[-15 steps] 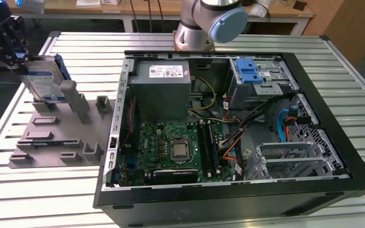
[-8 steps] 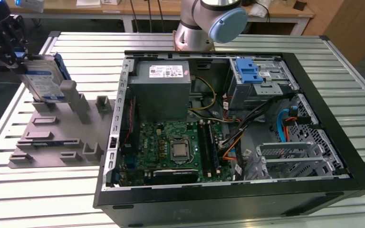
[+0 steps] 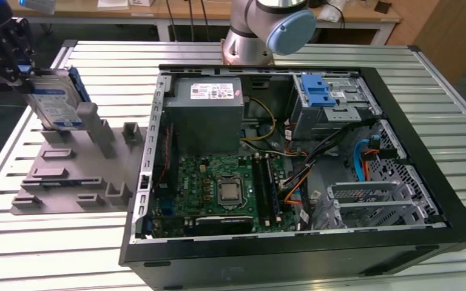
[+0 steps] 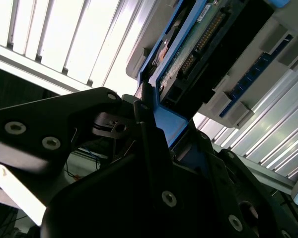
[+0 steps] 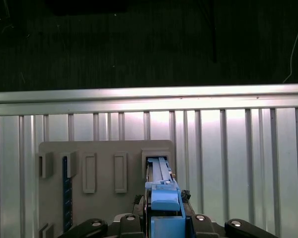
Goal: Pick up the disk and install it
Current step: 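Pick up the disk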
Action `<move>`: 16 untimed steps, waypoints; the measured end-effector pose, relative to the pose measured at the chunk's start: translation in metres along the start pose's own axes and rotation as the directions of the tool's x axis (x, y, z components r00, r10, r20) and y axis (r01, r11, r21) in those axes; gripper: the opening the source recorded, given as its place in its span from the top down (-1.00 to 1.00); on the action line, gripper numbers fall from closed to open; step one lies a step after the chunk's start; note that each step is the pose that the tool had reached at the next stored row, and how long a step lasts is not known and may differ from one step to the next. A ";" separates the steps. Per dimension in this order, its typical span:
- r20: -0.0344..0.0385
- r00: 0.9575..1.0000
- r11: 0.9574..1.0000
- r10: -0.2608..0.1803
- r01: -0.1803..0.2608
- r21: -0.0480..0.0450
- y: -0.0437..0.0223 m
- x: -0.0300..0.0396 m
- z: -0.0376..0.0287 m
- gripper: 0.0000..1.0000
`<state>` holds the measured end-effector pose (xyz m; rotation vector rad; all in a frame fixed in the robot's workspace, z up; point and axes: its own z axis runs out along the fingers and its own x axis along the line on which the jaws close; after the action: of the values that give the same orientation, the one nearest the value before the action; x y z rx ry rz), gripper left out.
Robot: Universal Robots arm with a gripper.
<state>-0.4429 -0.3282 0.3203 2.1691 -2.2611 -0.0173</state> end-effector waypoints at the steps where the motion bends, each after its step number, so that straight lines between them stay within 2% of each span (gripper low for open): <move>1: 0.000 1.000 1.000 0.000 0.000 0.000 0.0000 0.0000 -0.0002 0.27; 16: 0.000 1.000 1.000 0.000 0.000 0.000 0.0000 0.0000 -0.0031 0.27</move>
<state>-0.4429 -0.3282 0.3234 2.1691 -2.2610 -0.0173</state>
